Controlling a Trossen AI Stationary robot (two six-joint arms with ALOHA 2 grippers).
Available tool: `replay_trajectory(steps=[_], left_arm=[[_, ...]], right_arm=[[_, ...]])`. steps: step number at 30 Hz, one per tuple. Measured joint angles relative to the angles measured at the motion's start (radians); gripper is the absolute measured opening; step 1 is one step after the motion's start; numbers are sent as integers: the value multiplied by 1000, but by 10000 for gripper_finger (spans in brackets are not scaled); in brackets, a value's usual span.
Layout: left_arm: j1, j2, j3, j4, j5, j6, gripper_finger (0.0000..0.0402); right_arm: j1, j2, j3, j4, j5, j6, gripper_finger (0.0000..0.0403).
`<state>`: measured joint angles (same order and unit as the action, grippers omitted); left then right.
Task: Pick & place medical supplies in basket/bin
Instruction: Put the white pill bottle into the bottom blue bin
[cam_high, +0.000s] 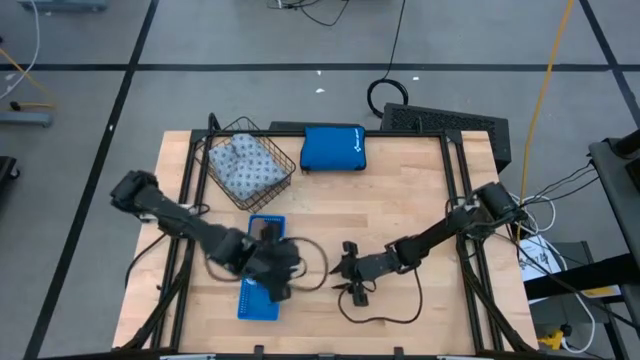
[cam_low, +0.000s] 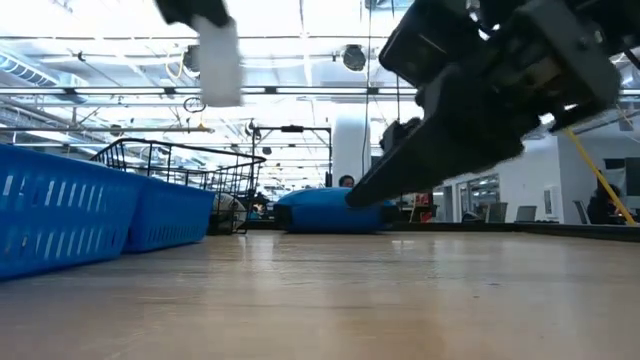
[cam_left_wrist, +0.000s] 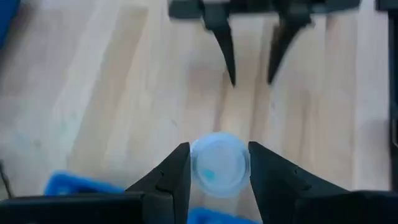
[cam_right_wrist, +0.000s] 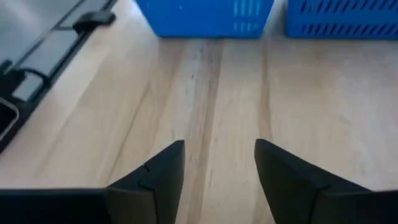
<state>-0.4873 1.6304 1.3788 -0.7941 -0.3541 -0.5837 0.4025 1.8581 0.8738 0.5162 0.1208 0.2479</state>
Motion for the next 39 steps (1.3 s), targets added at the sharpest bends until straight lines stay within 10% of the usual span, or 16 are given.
replay_trajectory(steps=[17,39], left_arm=[[-473,-14,-174,-85,-248,-685,135],[-326,-14,-403,215,-37,-678,157]], right_arm=[[-1,-12,0,3,5,1,178],[-1,-12,0,10,7,1,171]])
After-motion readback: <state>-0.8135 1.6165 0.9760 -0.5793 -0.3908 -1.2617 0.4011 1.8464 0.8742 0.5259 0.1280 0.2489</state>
